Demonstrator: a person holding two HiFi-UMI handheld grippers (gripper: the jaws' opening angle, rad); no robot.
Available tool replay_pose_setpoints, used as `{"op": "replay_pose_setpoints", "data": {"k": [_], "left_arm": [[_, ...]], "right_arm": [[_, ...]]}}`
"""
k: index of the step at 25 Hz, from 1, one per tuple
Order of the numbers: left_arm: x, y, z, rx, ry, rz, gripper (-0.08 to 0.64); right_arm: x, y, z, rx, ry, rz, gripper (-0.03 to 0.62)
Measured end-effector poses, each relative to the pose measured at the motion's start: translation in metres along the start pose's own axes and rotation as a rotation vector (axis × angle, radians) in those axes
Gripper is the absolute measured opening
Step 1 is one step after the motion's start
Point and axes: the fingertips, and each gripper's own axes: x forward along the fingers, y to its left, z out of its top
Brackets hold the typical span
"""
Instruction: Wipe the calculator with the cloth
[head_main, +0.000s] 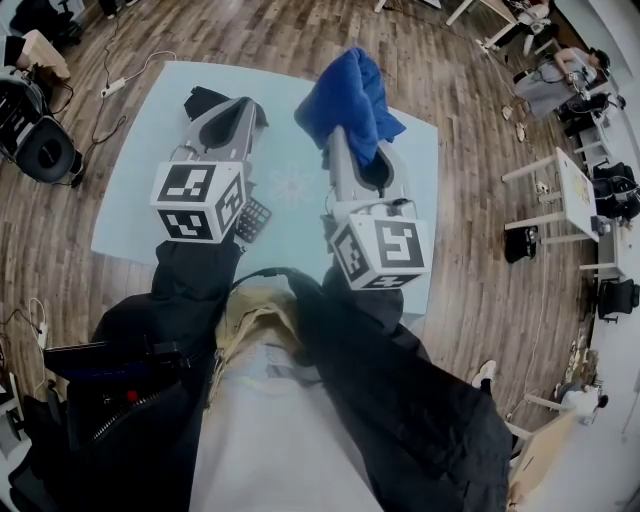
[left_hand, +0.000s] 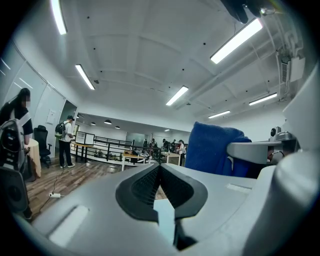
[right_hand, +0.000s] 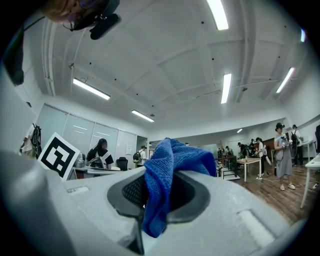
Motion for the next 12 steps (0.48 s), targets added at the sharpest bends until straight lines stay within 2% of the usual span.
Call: {"op": "replay_pose_setpoints", "data": {"k": [12], "left_arm": [[0.0016, 0.0026, -0.0044, -0.006, 0.013, 0.003, 0.002]], "right_arm": [[0.0027, 0.0001, -0.0065, 0.006, 0.021, 0.012, 0.075]]}}
